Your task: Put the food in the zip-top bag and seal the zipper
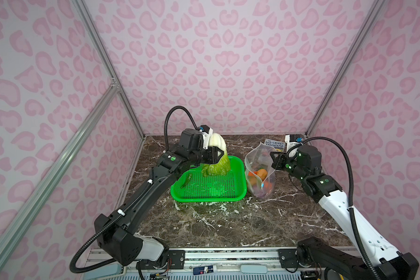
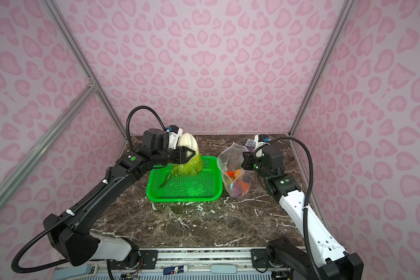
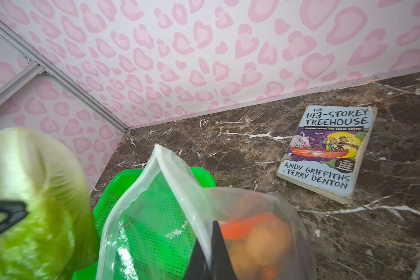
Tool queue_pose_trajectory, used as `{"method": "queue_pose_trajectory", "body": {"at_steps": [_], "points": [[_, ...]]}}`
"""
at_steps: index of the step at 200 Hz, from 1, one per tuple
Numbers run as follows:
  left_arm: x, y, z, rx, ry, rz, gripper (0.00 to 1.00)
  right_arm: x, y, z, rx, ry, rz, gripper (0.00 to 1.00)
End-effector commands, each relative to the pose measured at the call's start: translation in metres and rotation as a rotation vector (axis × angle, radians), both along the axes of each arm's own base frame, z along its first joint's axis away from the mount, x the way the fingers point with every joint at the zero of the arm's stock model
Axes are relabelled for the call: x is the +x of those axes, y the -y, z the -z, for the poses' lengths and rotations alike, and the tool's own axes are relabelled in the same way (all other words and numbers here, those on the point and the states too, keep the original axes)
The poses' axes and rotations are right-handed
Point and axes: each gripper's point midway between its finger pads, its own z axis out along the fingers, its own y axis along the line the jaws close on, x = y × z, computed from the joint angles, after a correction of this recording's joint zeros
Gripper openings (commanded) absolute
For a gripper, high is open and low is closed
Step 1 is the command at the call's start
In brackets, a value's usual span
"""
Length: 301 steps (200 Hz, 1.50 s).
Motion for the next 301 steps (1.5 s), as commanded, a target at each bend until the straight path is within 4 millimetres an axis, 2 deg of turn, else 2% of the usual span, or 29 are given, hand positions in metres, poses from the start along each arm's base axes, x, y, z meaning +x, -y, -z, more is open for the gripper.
{"method": "queue_pose_trajectory", "body": {"at_steps": [1,27,51,99,124,141,158,197,231,301], "points": [[-0.022,0.028,-0.066,-0.204,0.148,0.142,0.51,0.003,-0.003,-0.004,0.016,0.01,-0.004,0.0],[-0.044,0.038,-0.102,-0.29,0.222,0.218,0.51,0.004,-0.005,-0.003,0.028,0.005,-0.006,0.0],[-0.052,0.05,-0.115,-0.336,0.219,0.281,0.51,0.004,-0.005,-0.002,0.039,0.002,-0.002,0.0],[-0.033,0.092,-0.096,-0.339,0.089,0.306,0.5,0.003,-0.004,-0.006,0.047,0.012,0.006,0.0],[-0.023,0.115,-0.094,-0.353,0.057,0.308,0.5,0.003,-0.005,-0.005,0.052,0.013,0.005,0.0],[-0.012,0.124,-0.091,-0.346,0.046,0.276,0.49,0.003,-0.006,-0.006,0.057,0.017,0.0,0.0],[0.002,0.126,-0.079,-0.32,0.02,0.224,0.49,0.001,-0.007,-0.01,0.058,0.029,-0.003,0.0],[0.018,0.135,-0.043,-0.24,-0.068,0.171,0.49,-0.003,-0.009,-0.016,0.062,0.058,-0.01,0.0],[0.03,0.14,-0.027,-0.21,-0.089,0.121,0.47,-0.009,-0.017,-0.02,0.067,0.068,-0.032,0.0],[0.047,0.145,-0.036,-0.273,-0.045,-0.03,0.46,-0.023,-0.041,-0.026,0.097,0.09,-0.064,0.0]]}}
